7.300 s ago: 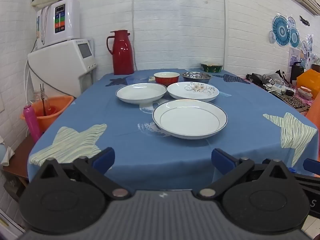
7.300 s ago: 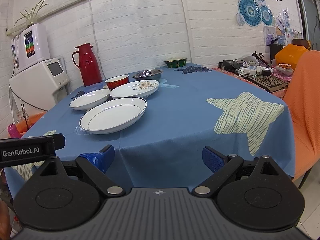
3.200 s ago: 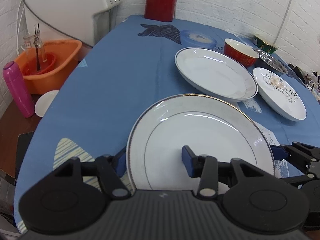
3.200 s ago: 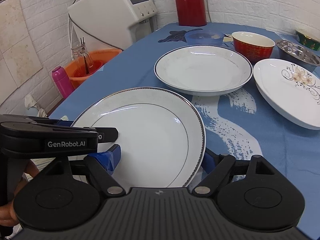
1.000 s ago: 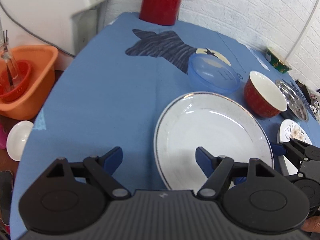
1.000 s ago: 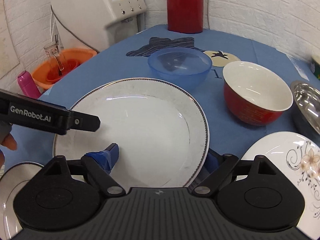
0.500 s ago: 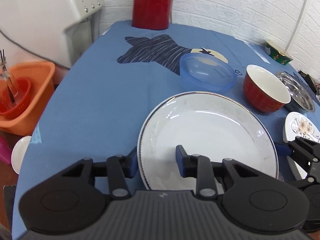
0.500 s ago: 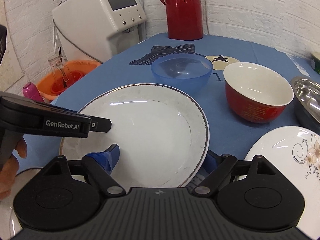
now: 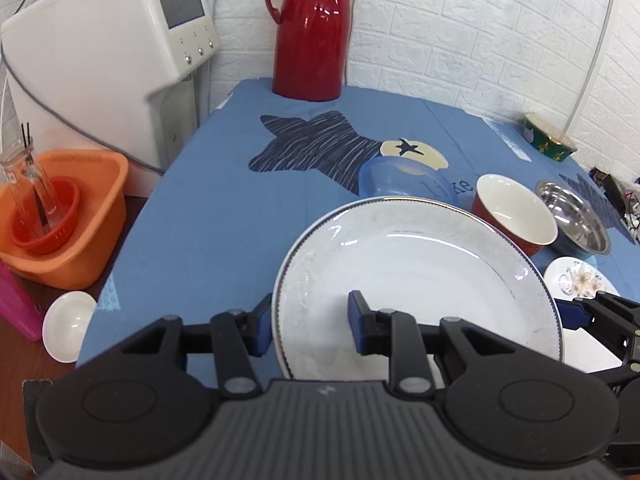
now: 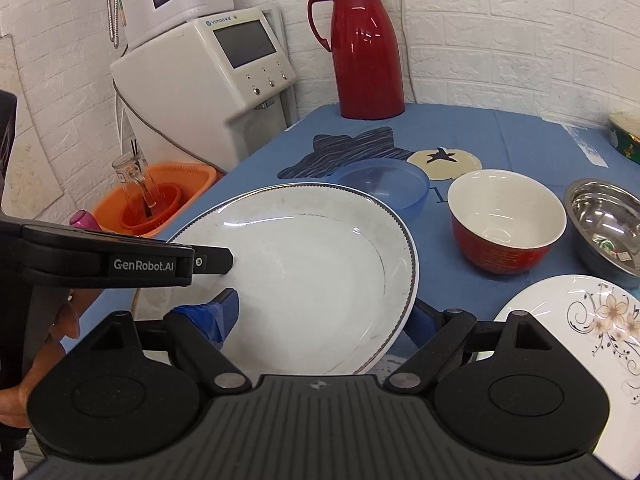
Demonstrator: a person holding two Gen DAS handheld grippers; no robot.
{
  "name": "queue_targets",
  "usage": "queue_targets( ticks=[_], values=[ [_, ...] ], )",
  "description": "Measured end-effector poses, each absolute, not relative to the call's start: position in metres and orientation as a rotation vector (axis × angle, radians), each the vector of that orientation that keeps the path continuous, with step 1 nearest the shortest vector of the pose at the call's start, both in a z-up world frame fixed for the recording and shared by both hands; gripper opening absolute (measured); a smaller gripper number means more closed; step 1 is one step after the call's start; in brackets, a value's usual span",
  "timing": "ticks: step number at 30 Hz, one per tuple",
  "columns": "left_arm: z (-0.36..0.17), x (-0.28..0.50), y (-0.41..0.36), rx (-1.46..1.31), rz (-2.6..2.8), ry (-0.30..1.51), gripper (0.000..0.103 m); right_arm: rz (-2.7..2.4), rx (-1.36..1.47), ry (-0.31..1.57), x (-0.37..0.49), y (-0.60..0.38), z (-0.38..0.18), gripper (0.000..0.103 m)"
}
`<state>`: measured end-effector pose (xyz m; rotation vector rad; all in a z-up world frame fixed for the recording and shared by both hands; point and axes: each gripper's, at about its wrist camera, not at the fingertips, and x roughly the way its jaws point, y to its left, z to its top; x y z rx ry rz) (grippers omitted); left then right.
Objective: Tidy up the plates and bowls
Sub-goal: 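Lift and carry the gold-rimmed plate with both grippers toward the grey-rimmed plate, then lower the gold-rimmed plate onto the grey-rimmed plate with both grippers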
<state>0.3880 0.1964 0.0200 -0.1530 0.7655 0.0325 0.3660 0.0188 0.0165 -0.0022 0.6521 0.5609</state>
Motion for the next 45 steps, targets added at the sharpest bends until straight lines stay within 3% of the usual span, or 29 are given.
queue_targets(
  ticks=[11, 22, 36, 41, 45],
  values=[
    [0.043, 0.305, 0.19, -0.145, 0.047, 0.718, 0.025, 0.563, 0.007, 0.614, 0.278, 0.014, 0.03, 0.074],
    [0.018, 0.226, 0.188, -0.157, 0.025, 0.746, 0.025, 0.525, 0.087, 0.638, 0.206, 0.009, 0.005, 0.075],
    [-0.014, 0.224, 0.182, -0.114, 0.011, 0.771, 0.03, 0.486, 0.07, 0.693, 0.21, 0.014, -0.023, 0.075],
    [-0.017, 0.233, 0.185, -0.148, -0.02, 0.777, 0.038, 0.481, 0.047, 0.683, 0.218, 0.016, -0.024, 0.075],
    [-0.016, 0.235, 0.191, -0.204, -0.064, 0.775, 0.054, 0.492, 0.016, 0.684, 0.221, 0.02, -0.027, 0.075]
  ],
)
